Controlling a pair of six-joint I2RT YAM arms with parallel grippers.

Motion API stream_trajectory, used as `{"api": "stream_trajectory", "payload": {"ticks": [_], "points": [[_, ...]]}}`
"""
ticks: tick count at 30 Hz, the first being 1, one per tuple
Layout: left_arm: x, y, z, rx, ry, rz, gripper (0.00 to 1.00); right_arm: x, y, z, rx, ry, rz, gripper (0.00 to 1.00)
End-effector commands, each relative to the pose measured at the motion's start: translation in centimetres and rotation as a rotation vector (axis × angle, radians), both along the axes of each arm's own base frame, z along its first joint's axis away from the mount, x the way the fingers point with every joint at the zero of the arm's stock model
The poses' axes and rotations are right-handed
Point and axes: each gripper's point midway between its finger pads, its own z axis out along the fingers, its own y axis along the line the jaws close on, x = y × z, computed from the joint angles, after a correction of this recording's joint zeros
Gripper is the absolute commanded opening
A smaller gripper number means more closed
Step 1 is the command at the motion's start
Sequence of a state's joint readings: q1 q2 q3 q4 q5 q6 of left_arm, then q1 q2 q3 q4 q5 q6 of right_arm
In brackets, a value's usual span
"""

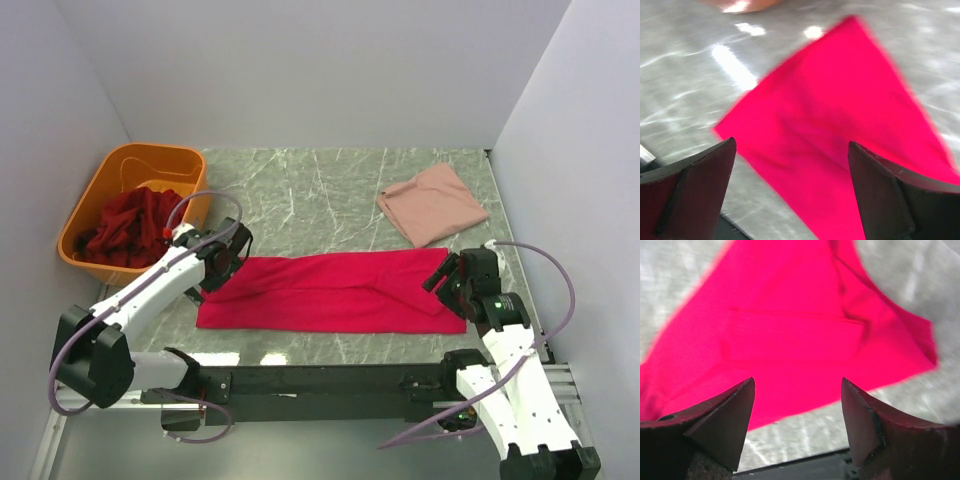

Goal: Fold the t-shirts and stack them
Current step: Fold the tshirt

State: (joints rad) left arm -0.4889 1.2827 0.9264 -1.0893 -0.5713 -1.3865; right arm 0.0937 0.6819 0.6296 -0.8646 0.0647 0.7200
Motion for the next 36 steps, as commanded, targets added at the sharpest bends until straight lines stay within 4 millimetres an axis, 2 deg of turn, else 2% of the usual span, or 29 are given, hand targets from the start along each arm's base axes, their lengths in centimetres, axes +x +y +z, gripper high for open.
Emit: {"api": "stream_trajectory", "payload": {"ticks": [1, 2, 3, 5, 9, 10, 11, 12, 14, 15, 18, 19, 22, 25, 27, 31, 34, 35, 36], "points": [[4.6, -3.9, 2.3, -0.127, -0.154, -0.143, 0.99, 3.5, 1.7, 2.6, 0.054, -0.172, 0.083, 0.77], [5.3, -4.7, 2.4, -0.151, -0.17, -0.169, 0.99, 3.9, 2.4, 2.7, 0.075, -0.18, 0.113, 0.77], [5.9, -5.3, 2.3, -0.164, -0.179, -0.196, 0.99, 4.1, 3.6, 2.0, 0.122, -0.147, 0.166, 0.78], [7.5, -6.5, 1.8, -0.175, -0.19, -0.244, 0.99, 5.5, 4.6, 1.8, 0.148, -0.162, 0.22, 0.78], [9.1, -8.1, -0.3, -0.171, -0.135, -0.318, 1.0, 8.2, 4.6, -0.8, 0.119, -0.082, 0.227, 0.79], [9.3, -8.2, -1.4, -0.158, -0.1, -0.326, 0.99, 8.8, 4.3, -1.2, 0.09, -0.076, 0.228, 0.79], [9.5, -8.0, -1.9, -0.139, -0.092, -0.317, 0.99, 9.1, 4.0, -2.4, 0.08, -0.034, 0.215, 0.79], [10.0, -8.0, -2.2, -0.132, -0.097, -0.314, 0.99, 9.9, 3.9, -2.4, 0.066, -0.046, 0.21, 0.79], [10.2, -7.6, -3.6, -0.121, -0.07, -0.305, 0.99, 10.4, 3.8, -3.2, 0.062, -0.023, 0.197, 0.79], [10.8, -7.4, -3.8, -0.129, -0.082, -0.298, 0.99, 10.4, 3.9, -4.4, 0.065, 0.017, 0.201, 0.79], [11.1, -5.8, -5.7, -0.135, -0.047, -0.263, 0.99, 9.9, 3.5, -6.8, 0.047, 0.101, 0.194, 0.79], [11.0, -5.4, -6.7, -0.134, -0.023, -0.253, 0.99, 9.6, 3.4, -7.3, 0.04, 0.125, 0.193, 0.79], [10.4, -3.3, -8.1, -0.099, 0.038, -0.203, 0.99, 8.3, 3.5, -8.7, 0.052, 0.198, 0.203, 0.79], [9.7, -1.5, -8.1, -0.038, 0.057, -0.158, 1.0, 6.6, 3.1, -9.4, 0.044, 0.239, 0.175, 0.79], [9.5, -1.2, -7.9, -0.026, 0.054, -0.147, 1.0, 5.6, 2.8, -9.7, 0.036, 0.258, 0.164, 0.79], [8.4, -1.2, -8.0, -0.04, 0.08, -0.152, 0.99, 6.6, 3.5, -9.3, 0.056, 0.218, 0.194, 0.79], [5.7, -1.3, -8.4, -0.061, 0.128, -0.144, 0.99, 8.1, 5.1, -8.6, 0.03, 0.2, 0.274, 0.79], [4.7, -1.3, -8.4, -0.059, 0.141, -0.142, 1.0, 7.9, 6.8, -9.1, -0.002, 0.222, 0.34, 0.79], [2.8, -1.2, -8.9, -0.055, 0.177, -0.137, 0.99, 8.9, 7.7, -8.4, -0.018, 0.209, 0.368, 0.79]]}}
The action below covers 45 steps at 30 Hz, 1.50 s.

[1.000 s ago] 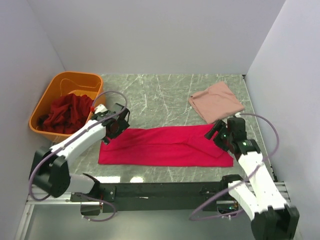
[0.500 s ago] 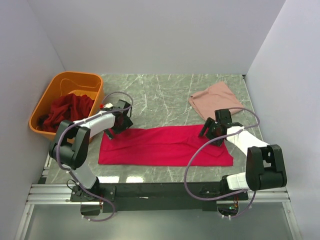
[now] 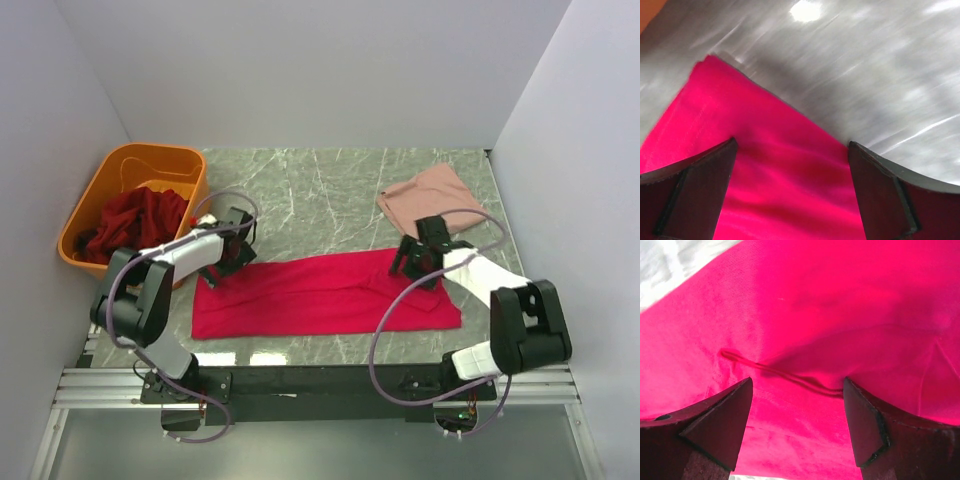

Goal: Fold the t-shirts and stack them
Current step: Fold the tshirt

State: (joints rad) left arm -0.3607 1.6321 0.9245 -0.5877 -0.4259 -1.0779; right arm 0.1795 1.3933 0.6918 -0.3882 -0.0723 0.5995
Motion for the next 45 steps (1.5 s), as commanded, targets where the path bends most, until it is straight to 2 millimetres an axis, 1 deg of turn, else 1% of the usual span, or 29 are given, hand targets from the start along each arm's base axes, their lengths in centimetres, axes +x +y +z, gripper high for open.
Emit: {"api": "stream_trajectory", "payload": {"ticks": [1, 3, 5, 6, 7, 8, 10, 12, 13, 14, 15, 16, 17, 18, 19, 20, 22, 24, 26, 30, 34, 36, 37, 38, 39, 40, 41, 42, 45], "points": [[-6.2, 1.0, -0.6, 0.027, 0.128, 0.021, 0.99, 0.5, 3.6, -0.8, -0.038, 0.05, 0.144, 0.79], [-8.6, 1.4, -0.8, 0.03, 0.177, 0.033, 0.99, 1.6, 7.1, -0.4, 0.004, 0.022, 0.222, 0.78], [-9.6, 1.4, -0.2, 0.02, 0.173, 0.038, 0.99, 1.8, 9.2, -1.5, -0.006, 0.056, 0.28, 0.77], [-10.7, 1.4, 0.0, 0.016, 0.189, 0.042, 0.99, 3.0, 11.6, -0.3, -0.022, 0.016, 0.352, 0.77], [-11.1, 1.2, 0.2, 0.012, 0.194, 0.038, 1.0, 3.3, 12.2, -1.5, -0.054, 0.045, 0.371, 0.77], [-11.6, 1.0, 0.3, 0.009, 0.2, 0.028, 1.0, 5.6, 13.7, -0.1, -0.06, -0.006, 0.384, 0.77], [-12.9, 1.1, 0.5, 0.005, 0.231, 0.055, 0.99, 6.8, 15.2, -0.9, -0.072, 0.002, 0.431, 0.77], [-13.5, 0.9, 0.4, -0.004, 0.239, 0.066, 0.99, 10.0, 17.3, 1.1, -0.055, -0.066, 0.474, 0.77], [-13.7, 0.5, 0.4, -0.025, 0.249, 0.064, 0.99, 10.9, 17.8, -0.1, -0.065, -0.052, 0.494, 0.77], [-14.0, 0.2, 0.2, -0.037, 0.254, 0.057, 1.0, 13.1, 19.7, 2.0, -0.035, -0.111, 0.546, 0.77], [-14.1, -0.3, 0.2, -0.061, 0.254, 0.045, 0.99, 14.1, 20.7, 2.2, -0.021, -0.125, 0.577, 0.77], [-14.1, -1.2, 0.1, -0.104, 0.256, 0.03, 0.99, 14.8, 21.4, 0.0, -0.022, -0.091, 0.605, 0.77], [-14.4, -1.8, -0.1, -0.123, 0.264, 0.012, 0.99, 17.6, 23.2, 2.4, 0.001, -0.172, 0.627, 0.77], [-14.9, -2.1, -0.3, -0.135, 0.277, 0.011, 0.99, 18.1, 23.1, 1.9, -0.018, -0.14, 0.648, 0.77], [-15.2, -2.4, -0.4, -0.147, 0.283, 0.003, 0.99, 18.9, 22.8, -1.0, -0.038, -0.085, 0.643, 0.77], [-16.1, -3.1, -0.5, -0.165, 0.312, -0.016, 0.99, 21.0, 23.4, 1.4, -0.03, -0.127, 0.639, 0.77], [-17.1, -3.6, -0.4, -0.177, 0.332, -0.026, 0.99, 22.2, 23.4, 0.0, -0.015, -0.104, 0.614, 0.77], [-19.0, -3.7, 0.1, -0.168, 0.373, -0.032, 0.99, 23.6, 23.1, 0.6, 0.024, -0.131, 0.583, 0.77], [-20.2, -4.4, 1.1, -0.177, 0.381, -0.068, 0.99, 24.0, 22.8, 1.5, 0.052, -0.169, 0.584, 0.77], [-21.2, -5.4, 4.2, -0.223, 0.326, -0.126, 0.99, 26.3, 21.4, 7.3, 0.045, -0.31, 0.554, 0.78], [-19.5, -4.7, 6.4, -0.175, 0.224, -0.179, 0.99, 26.9, 20.7, 13.6, 0.04, -0.429, 0.552, 0.79], [-17.9, -5.1, 7.6, -0.153, 0.174, -0.227, 0.99, 25.9, 20.2, 13.8, 0.037, -0.419, 0.543, 0.79], [-16.8, -5.1, 8.2, -0.124, 0.139, -0.242, 1.0, 25.1, 19.9, 15.6, 0.045, -0.441, 0.533, 0.79], [-15.7, -5.5, 9.6, -0.107, 0.103, -0.261, 0.99, 23.5, 19.4, 13.2, 0.046, -0.37, 0.516, 0.79], [-15.0, -5.2, 9.8, -0.055, 0.107, -0.27, 0.99, 22.8, 18.9, 14.4, 0.051, -0.39, 0.494, 0.79], [-14.0, -4.9, 10.4, -0.008, 0.079, -0.278, 0.99, 21.9, 18.7, 13.8, 0.055, -0.366, 0.483, 0.79], [-12.8, -5.7, 11.3, -0.018, 0.039, -0.303, 0.99, 19.9, 18.2, 10.9, 0.061, -0.284, 0.469, 0.79], [-12.2, -6.3, 11.3, -0.003, 0.038, -0.366, 0.99, 19.0, 18.3, 11.7, 0.081, -0.302, 0.467, 0.79], [-10.7, -11.6, 11.0, -0.164, -0.013, -0.594, 0.99, 15.4, 17.5, 8.3, 0.083, -0.202, 0.435, 0.79]]}}
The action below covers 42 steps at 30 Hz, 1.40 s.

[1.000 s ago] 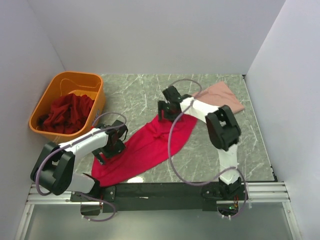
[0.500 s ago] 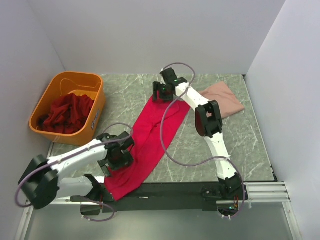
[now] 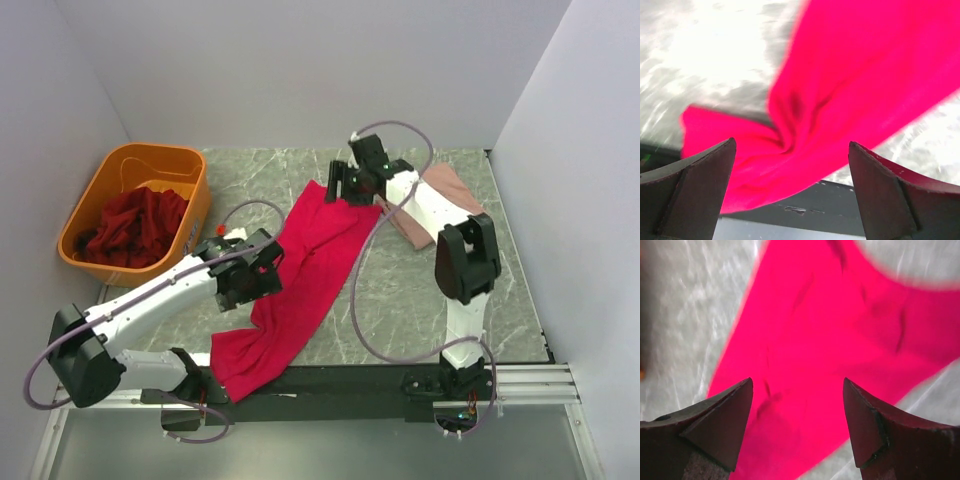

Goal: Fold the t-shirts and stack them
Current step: Fold the tshirt

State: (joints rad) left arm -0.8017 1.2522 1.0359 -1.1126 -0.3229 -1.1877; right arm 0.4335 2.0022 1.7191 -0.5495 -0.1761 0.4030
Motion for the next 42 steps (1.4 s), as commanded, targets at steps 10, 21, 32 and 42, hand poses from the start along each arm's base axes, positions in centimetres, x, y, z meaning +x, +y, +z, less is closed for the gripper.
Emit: {"api": "stream_trajectory", "payload": {"ticks": [10, 21, 32, 42], "points": [[0.8, -12.3, -3.9, -0.35, -0.036, -0.647, 0.99, -6.0, -0.7, -8.1, -0.056, 0.211, -0.013, 0.79], [2.3, -13.1, -9.3, -0.23, 0.073, -0.68, 0.99, -3.2, -1.6, -11.8, -0.123, 0.302, -0.036, 0.79], [8.3, -21.9, -8.3, -0.404, -0.031, -0.652, 1.0, 6.2, -1.1, -9.8, -0.043, 0.237, 0.049, 0.79], [13.3, -24.9, -0.4, -0.432, -0.259, -0.613, 0.99, 12.9, -1.4, -2.8, 0.235, -0.011, 0.08, 0.8]]}}
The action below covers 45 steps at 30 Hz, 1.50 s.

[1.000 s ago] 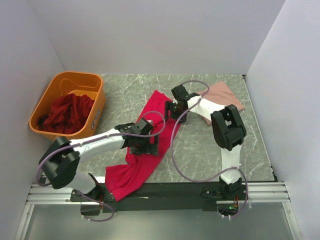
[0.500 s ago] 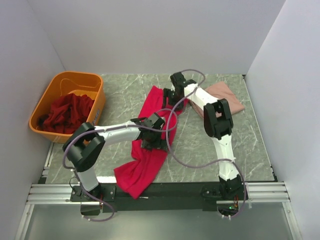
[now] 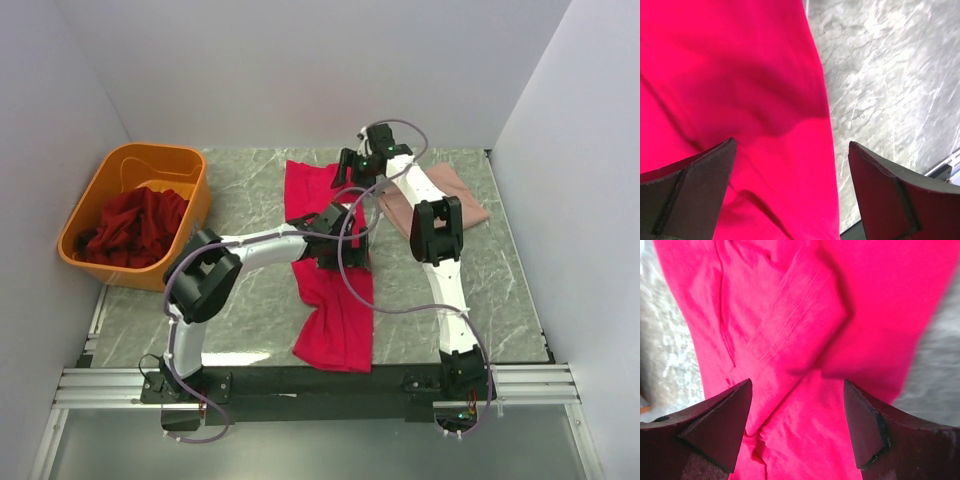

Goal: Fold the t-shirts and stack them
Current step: Fold the tshirt

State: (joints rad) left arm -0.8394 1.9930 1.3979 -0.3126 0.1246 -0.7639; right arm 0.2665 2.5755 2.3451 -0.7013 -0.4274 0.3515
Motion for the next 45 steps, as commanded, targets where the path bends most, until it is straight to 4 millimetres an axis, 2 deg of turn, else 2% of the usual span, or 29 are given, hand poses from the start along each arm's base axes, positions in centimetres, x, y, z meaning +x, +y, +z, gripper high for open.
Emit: {"api": "stream_trajectory", "payload": {"ticks": [1, 2, 4, 5, 6, 7, 8, 9, 10, 11, 12, 13, 14, 15, 16, 17, 18, 19, 21, 22, 23, 26, 27, 31, 35, 38, 40, 41, 45], "points": [[1.7, 0.1, 6.6, -0.063, -0.157, 0.036, 0.99, 2.5, 0.4, 6.7, 0.11, -0.173, 0.044, 0.8], [1.2, 0.5, 9.3, -0.099, -0.195, 0.029, 0.99, 2.5, 0.4, 7.7, 0.113, -0.201, 0.051, 0.8], [-0.3, 2.2, 11.5, -0.128, -0.226, 0.03, 0.99, 1.6, 0.4, 12.4, 0.139, -0.272, 0.067, 0.81], [-0.9, 3.0, 11.7, -0.124, -0.23, 0.032, 1.0, 1.1, 0.4, 13.2, 0.142, -0.277, 0.074, 0.81], [-1.5, 3.9, 11.7, -0.116, -0.228, 0.038, 0.99, 0.3, 0.0, 13.1, 0.136, -0.259, 0.069, 0.82], [-2.5, 5.6, 10.2, -0.071, -0.204, 0.058, 0.99, -0.2, -0.2, 13.8, 0.141, -0.258, 0.058, 0.82], [-3.3, 7.4, 10.5, -0.042, -0.209, 0.08, 0.99, -0.9, -0.4, 16.8, 0.156, -0.307, 0.053, 0.82], [-4.0, 8.7, 9.9, -0.006, -0.194, 0.097, 0.99, -2.1, -0.8, 15.6, 0.152, -0.265, 0.042, 0.82], [-5.1, 10.2, 8.2, 0.036, -0.156, 0.119, 0.99, -2.8, -1.0, 16.0, 0.155, -0.261, 0.023, 0.82], [-5.9, 11.2, 8.3, 0.041, -0.148, 0.131, 0.99, -3.7, -1.2, 19.1, 0.172, -0.331, 0.016, 0.83], [-7.1, 12.2, 7.3, 0.067, -0.106, 0.135, 0.99, -4.5, -1.4, 19.4, 0.174, -0.33, 0.003, 0.85], [-8.5, 13.3, 5.4, 0.092, -0.055, 0.149, 1.0, -6.3, -1.9, 16.7, 0.162, -0.257, -0.026, 0.85], [-9.4, 13.7, 5.3, 0.073, -0.037, 0.151, 0.99, -7.2, -2.7, 19.0, 0.155, -0.321, -0.067, 0.85], [-10.6, 13.8, 4.7, 0.053, 0.009, 0.139, 1.0, -9.0, -3.6, 15.8, 0.126, -0.252, -0.102, 0.85], [-12.0, 14.1, 3.1, 0.038, 0.058, 0.136, 0.99, -10.0, -4.0, 15.5, 0.134, -0.237, -0.144, 0.85], [-12.8, 14.1, 3.1, 0.005, 0.071, 0.129, 0.99, -10.8, -4.7, 16.8, 0.135, -0.284, -0.183, 0.85], [-13.9, 13.8, 2.8, -0.024, 0.105, 0.11, 0.99, -12.6, -5.3, 14.0, 0.119, -0.221, -0.203, 0.85], [-14.8, 13.8, 2.1, -0.044, 0.124, 0.11, 0.98, -13.7, -5.4, 14.7, 0.138, -0.233, -0.212, 0.85], [-16.0, 13.7, 1.8, -0.057, 0.152, 0.104, 0.88, -15.6, -5.3, 13.5, 0.151, -0.199, -0.191, 0.85], [-17.4, 13.4, 1.4, -0.061, 0.178, 0.082, 0.86, -17.0, -5.4, 11.4, 0.137, -0.151, -0.188, 0.84], [-17.8, 13.1, 1.6, -0.083, 0.173, 0.075, 0.85, -17.8, -5.5, 11.2, 0.133, -0.148, -0.184, 0.85], [-19.1, 12.5, 0.8, -0.113, 0.204, 0.059, 0.78, -20.1, -6.0, 8.8, 0.084, -0.094, -0.178, 0.84], [-19.3, 12.6, 0.4, -0.107, 0.213, 0.063, 0.69, -20.8, -6.2, 7.9, 0.074, -0.072, -0.175, 0.84], [-18.6, 12.6, -0.9, -0.036, 0.212, 0.066, 0.48, -22.7, -6.1, 6.9, 0.086, -0.049, -0.172, 0.84], [-18.8, 13.0, -1.7, 0.026, 0.23, 0.065, 0.3, -23.0, -6.4, 7.2, 0.062, -0.055, -0.173, 0.84], [-19.5, 13.4, -2.1, 0.054, 0.257, 0.06, 0.24, -23.0, -6.3, 7.8, 0.071, -0.081, -0.165, 0.84], [-20.0, 13.9, -2.2, 0.077, 0.276, 0.082, 0.04, -23.0, -6.5, 8.1, 0.058, -0.085, -0.167, 0.84], [-20.2, 14.1, -2.2, 0.08, 0.284, 0.087, 0.01, -23.2, -6.6, 8.0, 0.055, -0.078, -0.169, 0.84], [-20.8, 14.8, -1.8, 0.073, 0.302, 0.129, 0.01, -24.3, -6.1, 7.9, 0.061, -0.085, -0.134, 0.84]]}}
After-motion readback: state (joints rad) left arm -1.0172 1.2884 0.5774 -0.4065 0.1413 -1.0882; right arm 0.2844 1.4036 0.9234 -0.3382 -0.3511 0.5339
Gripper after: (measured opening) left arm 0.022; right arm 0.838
